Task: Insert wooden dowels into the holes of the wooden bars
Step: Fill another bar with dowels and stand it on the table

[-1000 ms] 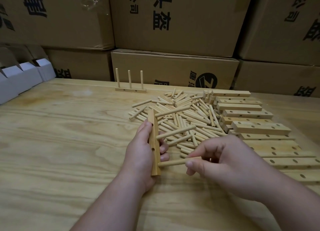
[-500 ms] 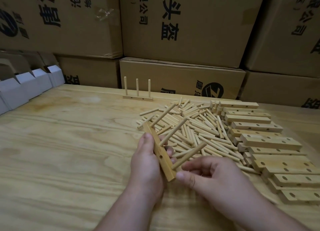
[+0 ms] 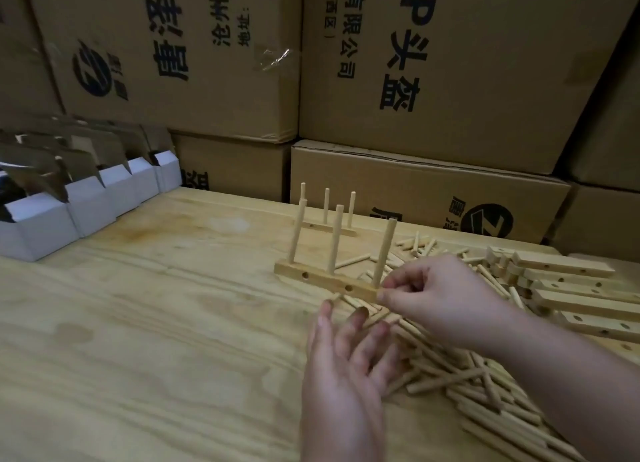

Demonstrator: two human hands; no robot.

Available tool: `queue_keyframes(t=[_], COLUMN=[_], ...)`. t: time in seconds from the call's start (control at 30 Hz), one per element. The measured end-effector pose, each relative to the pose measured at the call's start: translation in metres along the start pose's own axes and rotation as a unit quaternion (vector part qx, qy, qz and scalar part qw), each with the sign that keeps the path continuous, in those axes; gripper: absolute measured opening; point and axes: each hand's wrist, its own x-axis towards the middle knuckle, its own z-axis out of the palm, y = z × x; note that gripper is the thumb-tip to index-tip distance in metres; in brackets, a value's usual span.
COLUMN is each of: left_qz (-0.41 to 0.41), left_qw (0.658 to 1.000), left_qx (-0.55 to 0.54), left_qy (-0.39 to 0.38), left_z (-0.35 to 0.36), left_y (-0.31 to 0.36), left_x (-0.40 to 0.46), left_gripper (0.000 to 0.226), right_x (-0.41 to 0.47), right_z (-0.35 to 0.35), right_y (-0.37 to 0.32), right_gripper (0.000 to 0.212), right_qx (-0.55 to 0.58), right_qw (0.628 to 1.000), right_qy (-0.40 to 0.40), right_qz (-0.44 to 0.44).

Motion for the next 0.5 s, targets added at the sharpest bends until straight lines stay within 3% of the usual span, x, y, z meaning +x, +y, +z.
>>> queue_keyframes(t=[0.1, 0.3, 0.5], left_qz=[-0.048, -0.110, -0.078], left_qw=[0.999, 0.992, 0.988], left_qx=[-0.015, -0.018, 0.089], left_qy=[0.005, -0.055, -0.097], left_z=[0.002, 0.003, 0.000], left_y=[0.009, 0.019, 0.027], left_x=[0.005, 0.004, 0.018], left_gripper=[0.039, 0.056, 0.050], right_x=[0.055, 0.151, 0.203], right_z=[0.001, 0.013, 0.034], right_y=[0.001, 0.020, 0.038], right_gripper=[0.012, 0.016, 0.019], right_qx=[-0.044, -0.130, -0.213], right_qw=[0.998, 0.990, 0.975], right_qy=[0.037, 0.049, 0.039], right_qz=[-0.012, 0.004, 0.048])
